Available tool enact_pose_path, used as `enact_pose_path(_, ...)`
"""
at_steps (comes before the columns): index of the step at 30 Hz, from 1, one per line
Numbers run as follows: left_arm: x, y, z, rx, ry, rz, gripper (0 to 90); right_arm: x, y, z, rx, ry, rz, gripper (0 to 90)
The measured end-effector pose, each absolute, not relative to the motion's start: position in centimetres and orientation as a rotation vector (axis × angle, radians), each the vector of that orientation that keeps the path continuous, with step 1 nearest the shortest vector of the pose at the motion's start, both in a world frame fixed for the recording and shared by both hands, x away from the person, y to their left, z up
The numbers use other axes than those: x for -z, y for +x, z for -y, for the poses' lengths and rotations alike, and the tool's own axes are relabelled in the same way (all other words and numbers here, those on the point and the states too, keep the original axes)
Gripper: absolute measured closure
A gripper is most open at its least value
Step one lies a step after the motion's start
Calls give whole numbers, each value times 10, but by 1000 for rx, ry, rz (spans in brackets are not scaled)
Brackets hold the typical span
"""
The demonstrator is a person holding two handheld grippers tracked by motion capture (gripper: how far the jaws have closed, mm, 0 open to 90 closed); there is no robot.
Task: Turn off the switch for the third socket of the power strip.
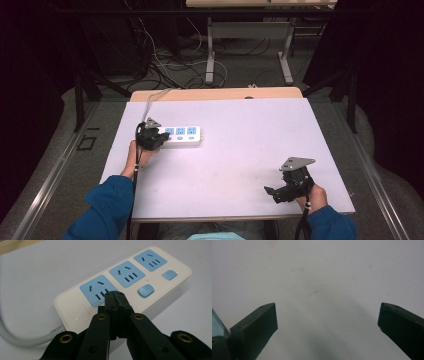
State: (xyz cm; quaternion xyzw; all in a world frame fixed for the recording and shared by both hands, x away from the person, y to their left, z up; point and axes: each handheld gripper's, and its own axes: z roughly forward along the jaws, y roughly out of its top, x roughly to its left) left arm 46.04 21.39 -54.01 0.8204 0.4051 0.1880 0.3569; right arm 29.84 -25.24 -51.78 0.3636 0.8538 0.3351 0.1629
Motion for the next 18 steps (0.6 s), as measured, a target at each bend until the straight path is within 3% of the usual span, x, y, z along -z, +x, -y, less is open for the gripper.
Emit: enact_pose_path(18, 541, 460, -214, -484, 2112, -1041, 900, 518, 298, 252, -956, 1036, -2435, 19)
